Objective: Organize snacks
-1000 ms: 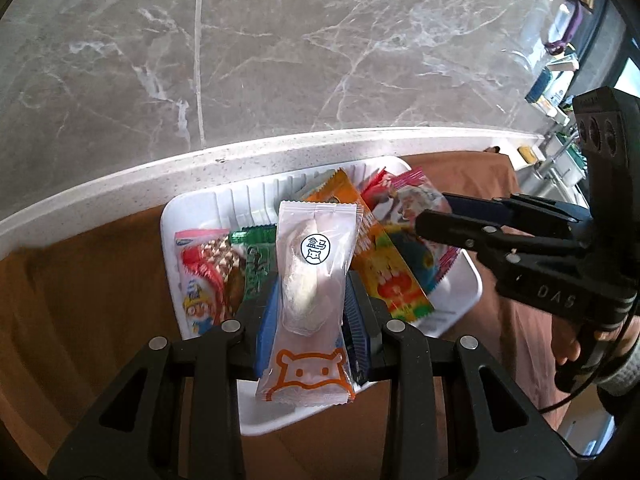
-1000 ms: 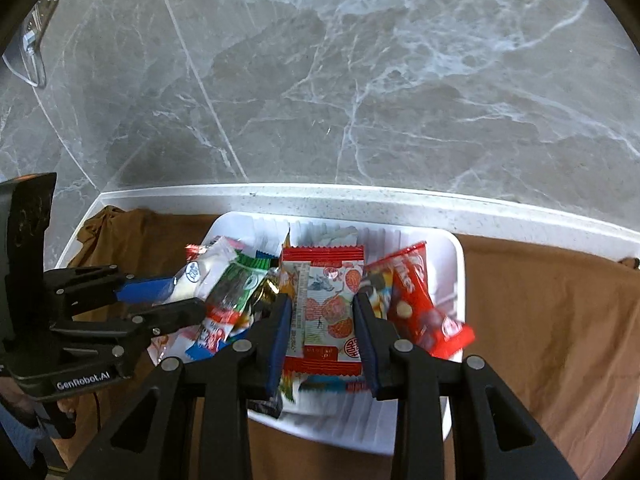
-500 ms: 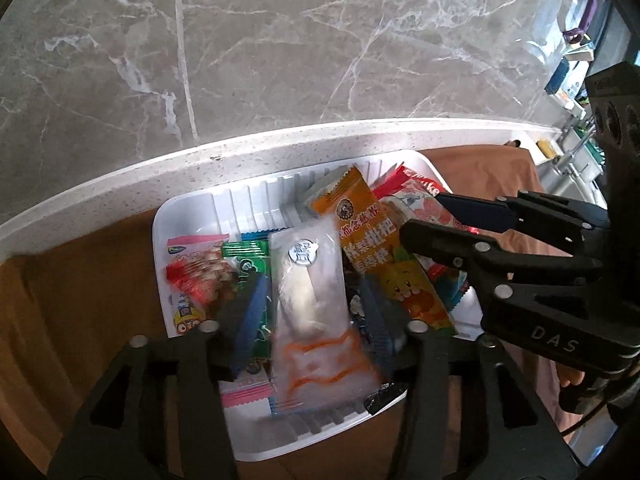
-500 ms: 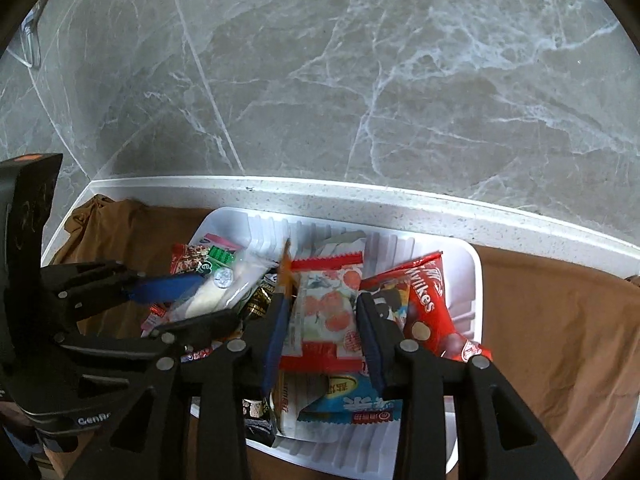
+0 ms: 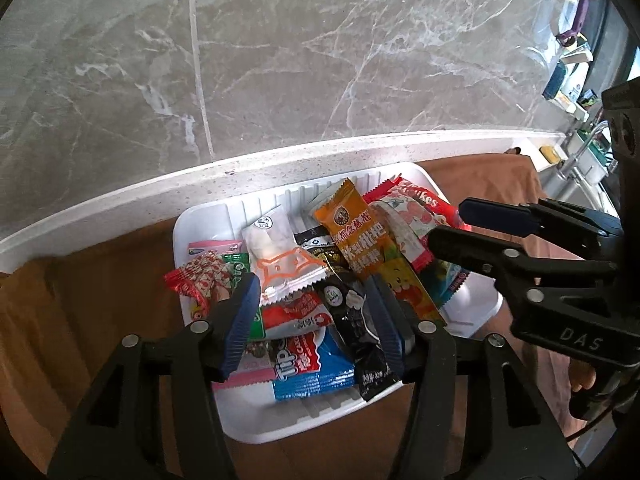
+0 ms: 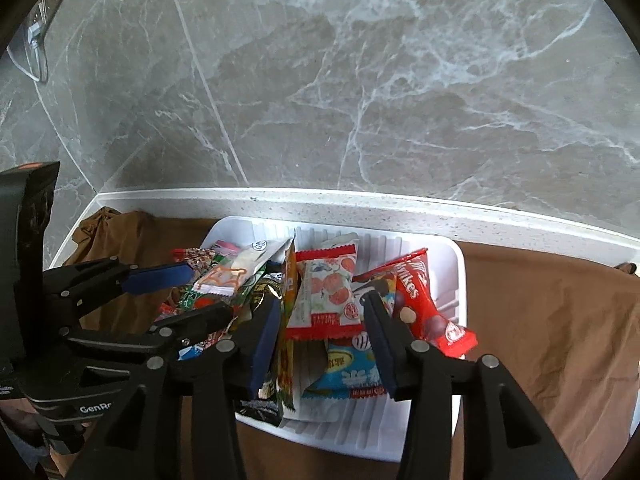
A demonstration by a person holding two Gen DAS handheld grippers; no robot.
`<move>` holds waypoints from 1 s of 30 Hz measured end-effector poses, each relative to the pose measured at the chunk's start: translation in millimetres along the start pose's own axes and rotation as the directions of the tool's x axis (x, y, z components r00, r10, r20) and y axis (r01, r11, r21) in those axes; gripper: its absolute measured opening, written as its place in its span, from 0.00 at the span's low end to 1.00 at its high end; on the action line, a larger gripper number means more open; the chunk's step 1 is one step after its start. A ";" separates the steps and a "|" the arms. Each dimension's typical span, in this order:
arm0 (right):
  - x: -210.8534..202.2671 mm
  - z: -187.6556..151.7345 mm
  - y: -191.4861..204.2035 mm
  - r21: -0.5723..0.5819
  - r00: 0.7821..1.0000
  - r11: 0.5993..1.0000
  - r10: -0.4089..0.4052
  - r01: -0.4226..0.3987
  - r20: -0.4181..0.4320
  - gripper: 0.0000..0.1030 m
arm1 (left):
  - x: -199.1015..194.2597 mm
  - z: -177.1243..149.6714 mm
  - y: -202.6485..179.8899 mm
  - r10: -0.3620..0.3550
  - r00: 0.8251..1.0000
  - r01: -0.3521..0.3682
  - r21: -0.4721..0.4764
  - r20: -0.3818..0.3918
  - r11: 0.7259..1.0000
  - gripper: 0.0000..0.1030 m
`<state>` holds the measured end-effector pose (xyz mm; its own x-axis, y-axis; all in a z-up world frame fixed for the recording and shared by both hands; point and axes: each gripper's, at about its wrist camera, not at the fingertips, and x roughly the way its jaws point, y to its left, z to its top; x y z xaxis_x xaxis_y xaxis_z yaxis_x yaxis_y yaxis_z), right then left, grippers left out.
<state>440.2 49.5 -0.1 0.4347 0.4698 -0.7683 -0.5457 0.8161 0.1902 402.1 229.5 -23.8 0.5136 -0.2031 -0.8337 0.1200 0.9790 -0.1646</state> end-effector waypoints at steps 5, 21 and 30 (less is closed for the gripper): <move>-21.4 -9.9 -1.0 0.024 1.000 1.000 -0.001 0.000 0.026 0.47 | -17.1 -6.5 -1.4 0.014 1.000 -0.014 -0.003 0.017 1.000 0.52; -100.3 -72.5 -13.9 0.118 0.996 0.993 -0.038 0.028 0.087 0.66 | -76.5 -36.3 -29.1 0.062 0.996 -0.064 0.027 0.063 0.998 0.72; -153.2 -105.2 -17.2 0.117 0.977 0.985 -0.143 0.126 0.155 0.77 | -121.6 -50.5 -65.9 0.083 0.989 -0.094 0.081 0.123 0.992 0.77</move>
<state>307.7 -71.9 50.1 0.6142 0.3943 -0.6836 -0.3992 0.9025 0.1619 288.8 190.4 61.8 0.6224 -0.1212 -0.7733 0.1398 0.9893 -0.0426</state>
